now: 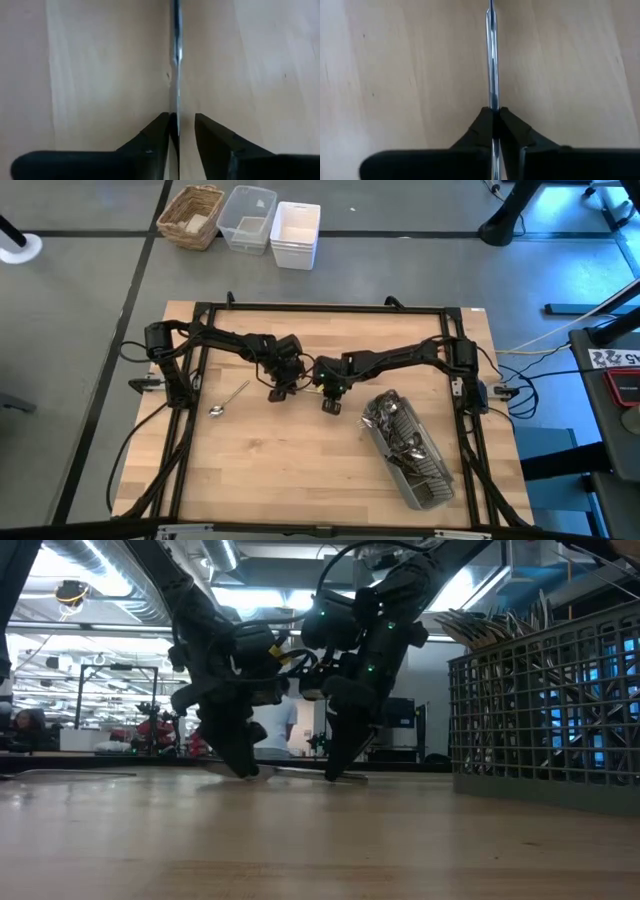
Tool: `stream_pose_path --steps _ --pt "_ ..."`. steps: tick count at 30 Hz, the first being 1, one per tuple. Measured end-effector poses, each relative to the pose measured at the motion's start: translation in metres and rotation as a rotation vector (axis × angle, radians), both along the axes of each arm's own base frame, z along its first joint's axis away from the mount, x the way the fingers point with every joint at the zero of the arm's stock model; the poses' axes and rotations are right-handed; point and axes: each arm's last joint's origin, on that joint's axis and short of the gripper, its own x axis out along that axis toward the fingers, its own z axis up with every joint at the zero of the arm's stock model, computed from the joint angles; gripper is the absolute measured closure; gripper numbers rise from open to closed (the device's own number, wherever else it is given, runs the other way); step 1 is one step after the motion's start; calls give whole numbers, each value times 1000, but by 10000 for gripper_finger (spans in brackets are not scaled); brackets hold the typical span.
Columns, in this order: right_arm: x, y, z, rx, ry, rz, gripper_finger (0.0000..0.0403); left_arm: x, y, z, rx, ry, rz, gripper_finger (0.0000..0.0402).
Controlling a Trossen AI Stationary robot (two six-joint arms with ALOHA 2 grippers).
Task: Sort silverware
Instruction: Put the silver table knife into the gray silverware basket
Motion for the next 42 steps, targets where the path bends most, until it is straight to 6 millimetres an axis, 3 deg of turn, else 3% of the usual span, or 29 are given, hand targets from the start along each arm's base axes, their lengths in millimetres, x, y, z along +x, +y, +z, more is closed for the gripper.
stream_pose_path --steps 7,10,16,25,31,36,42 --pt "0 1 0 16 0 7 393 0 0 0 52 -18 -82 291" --pt "0 1 -1 17 1 7 388 0 0 0 60 -20 -87 310" --pt "0 0 -1 12 3 5 363 0 1 0 70 -15 -66 392" --pt "-4 0 4 24 14 -51 329 -1 1 2 30 3 -11 399" --pt "-13 0 46 -12 -67 -62 327 -10 -4 14 -28 36 -5 400" --pt "-28 1 86 -55 -134 -82 327 -16 -6 38 -46 47 3 400" --pt "-56 3 143 -62 -269 -84 327 -18 -11 94 -16 -54 0 401"
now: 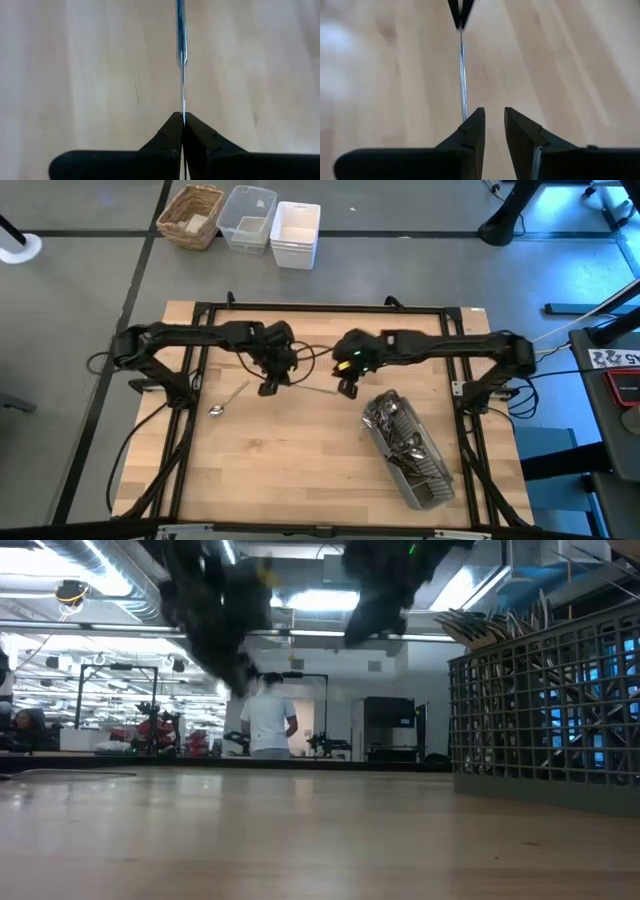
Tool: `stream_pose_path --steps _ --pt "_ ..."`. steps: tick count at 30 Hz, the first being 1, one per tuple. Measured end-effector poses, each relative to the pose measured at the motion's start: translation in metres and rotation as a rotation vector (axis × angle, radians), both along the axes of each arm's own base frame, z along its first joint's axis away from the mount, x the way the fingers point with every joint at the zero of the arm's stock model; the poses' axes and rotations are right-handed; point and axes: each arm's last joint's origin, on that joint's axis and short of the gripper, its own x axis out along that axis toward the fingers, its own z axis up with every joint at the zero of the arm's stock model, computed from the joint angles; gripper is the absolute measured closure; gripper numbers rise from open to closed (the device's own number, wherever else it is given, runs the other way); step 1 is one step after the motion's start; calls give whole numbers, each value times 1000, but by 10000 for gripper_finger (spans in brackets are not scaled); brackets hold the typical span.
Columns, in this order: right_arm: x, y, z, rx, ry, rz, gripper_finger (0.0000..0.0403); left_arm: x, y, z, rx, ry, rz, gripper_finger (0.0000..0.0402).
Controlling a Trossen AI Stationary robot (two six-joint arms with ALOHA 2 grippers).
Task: Sort silverware
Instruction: Put the silver table knife into the gray silverware basket
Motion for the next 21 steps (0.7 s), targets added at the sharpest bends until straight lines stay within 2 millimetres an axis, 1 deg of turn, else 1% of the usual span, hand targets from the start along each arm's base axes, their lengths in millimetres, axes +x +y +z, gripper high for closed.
stream_pose_path --steps 3,7,11,14,17,21 --pt "-21 2 33 -12 -92 -2 327 1 -5 41 75 -114 -2 401" --pt "-52 5 74 -52 -234 6 326 8 -19 96 249 -286 5 401" --pt "-89 7 110 -107 -361 -18 326 18 -42 137 426 -419 12 401" --pt "-115 9 131 -110 -457 -36 326 29 -63 161 559 -574 -18 401" --pt "-140 12 148 -109 -545 -45 326 42 -86 174 712 -709 -92 401" --pt "-167 15 164 -79 -644 -70 326 65 -116 177 971 -828 -256 401"
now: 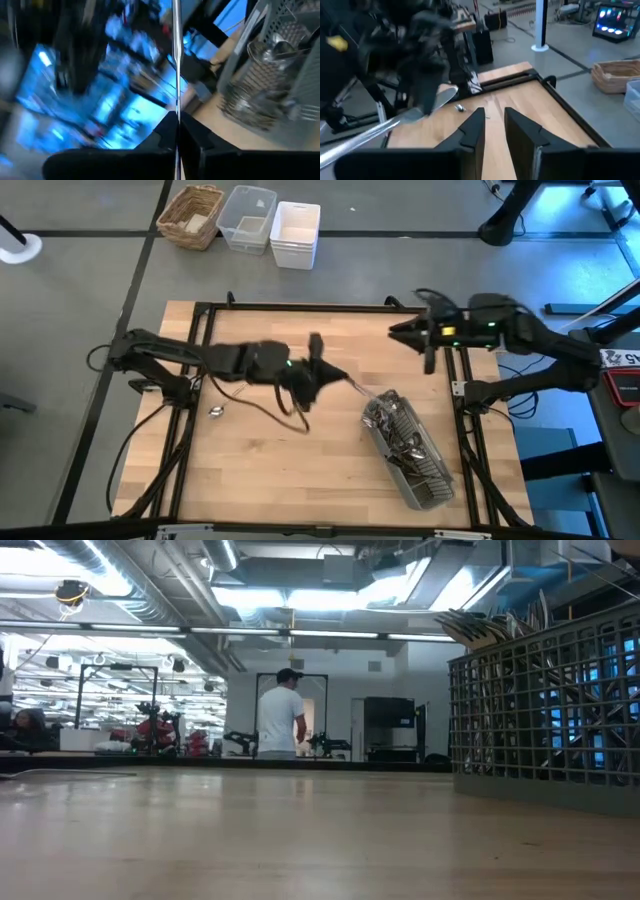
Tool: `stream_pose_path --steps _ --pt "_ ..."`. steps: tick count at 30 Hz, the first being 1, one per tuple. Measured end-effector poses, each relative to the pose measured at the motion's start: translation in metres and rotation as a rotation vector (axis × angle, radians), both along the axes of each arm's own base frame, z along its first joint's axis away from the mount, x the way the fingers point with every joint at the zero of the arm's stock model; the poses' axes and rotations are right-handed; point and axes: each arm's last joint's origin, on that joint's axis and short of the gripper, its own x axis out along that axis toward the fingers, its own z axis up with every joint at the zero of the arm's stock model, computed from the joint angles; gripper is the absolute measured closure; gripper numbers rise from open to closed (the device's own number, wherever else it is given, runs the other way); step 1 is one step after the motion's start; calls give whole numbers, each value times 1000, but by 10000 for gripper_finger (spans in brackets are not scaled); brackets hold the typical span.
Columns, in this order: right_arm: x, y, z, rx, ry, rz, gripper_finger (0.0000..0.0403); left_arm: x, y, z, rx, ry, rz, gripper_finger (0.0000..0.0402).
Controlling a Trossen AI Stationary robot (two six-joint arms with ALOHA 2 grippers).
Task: Sort silverware
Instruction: Put the silver table knife into the gray silverware basket
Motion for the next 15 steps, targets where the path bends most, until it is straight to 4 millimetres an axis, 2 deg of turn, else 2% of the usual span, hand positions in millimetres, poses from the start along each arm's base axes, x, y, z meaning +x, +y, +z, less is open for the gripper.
stream_pose_path --steps 4,8,15 --pt "-20 2 9 4 -55 3 326 29 -24 -8 328 -62 -65 402" --pt "-32 3 13 4 -89 10 326 63 -41 -26 636 -95 -108 402" --pt "-34 6 14 16 -96 73 326 119 -64 -58 962 -39 -171 401"
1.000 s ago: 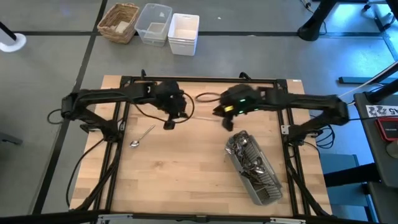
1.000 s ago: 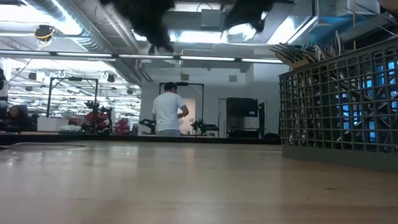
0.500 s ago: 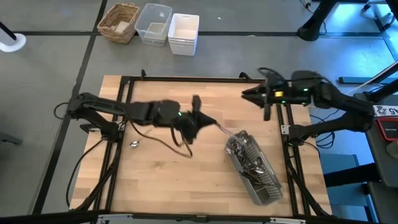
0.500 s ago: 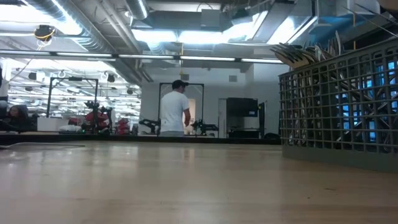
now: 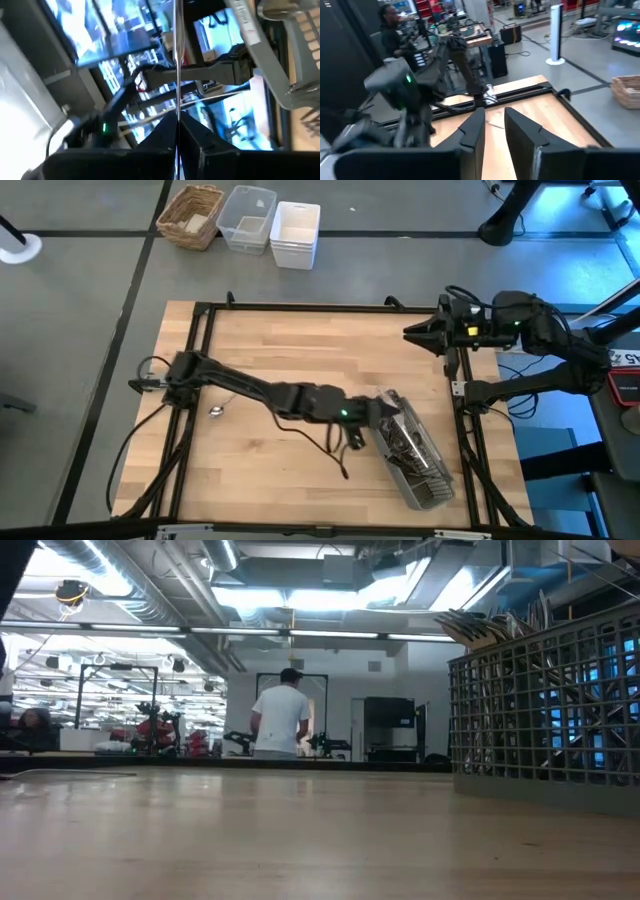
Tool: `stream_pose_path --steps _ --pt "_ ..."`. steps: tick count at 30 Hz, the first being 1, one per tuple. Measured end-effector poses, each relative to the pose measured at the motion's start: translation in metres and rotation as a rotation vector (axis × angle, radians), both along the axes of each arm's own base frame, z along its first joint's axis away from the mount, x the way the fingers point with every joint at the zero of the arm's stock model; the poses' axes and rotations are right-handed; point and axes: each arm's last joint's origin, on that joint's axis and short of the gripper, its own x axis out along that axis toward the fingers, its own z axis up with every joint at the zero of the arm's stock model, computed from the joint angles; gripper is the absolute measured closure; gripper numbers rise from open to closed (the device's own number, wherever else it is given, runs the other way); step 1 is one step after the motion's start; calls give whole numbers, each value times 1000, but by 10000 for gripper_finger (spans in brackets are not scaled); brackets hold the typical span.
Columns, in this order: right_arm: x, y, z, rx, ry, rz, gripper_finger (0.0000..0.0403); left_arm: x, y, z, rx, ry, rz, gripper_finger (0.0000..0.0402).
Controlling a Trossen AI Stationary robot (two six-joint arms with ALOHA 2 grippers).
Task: Sort silverware
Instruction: Put the silver table knife into the gray silverware basket, then put the silver spoon into the gray silverware basket
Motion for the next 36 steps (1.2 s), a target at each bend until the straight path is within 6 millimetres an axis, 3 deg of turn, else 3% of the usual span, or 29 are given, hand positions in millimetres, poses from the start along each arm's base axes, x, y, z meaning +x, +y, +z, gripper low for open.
stream_pose_path --steps 7,11,15,23,28,36 --pt "7 1 -3 11 19 67 326 34 -13 -29 304 52 -30 401" --pt "10 1 -4 12 26 67 326 42 -14 -47 452 109 -48 401" --pt "13 1 -5 13 37 67 326 42 -17 -57 493 174 -71 401" --pt "13 1 -5 13 37 67 326 40 -19 -64 481 224 -176 386" --pt "13 1 -5 12 37 67 327 40 -22 -63 379 193 -255 370" --pt "13 1 -5 9 37 67 327 41 -22 -61 165 178 -227 332"
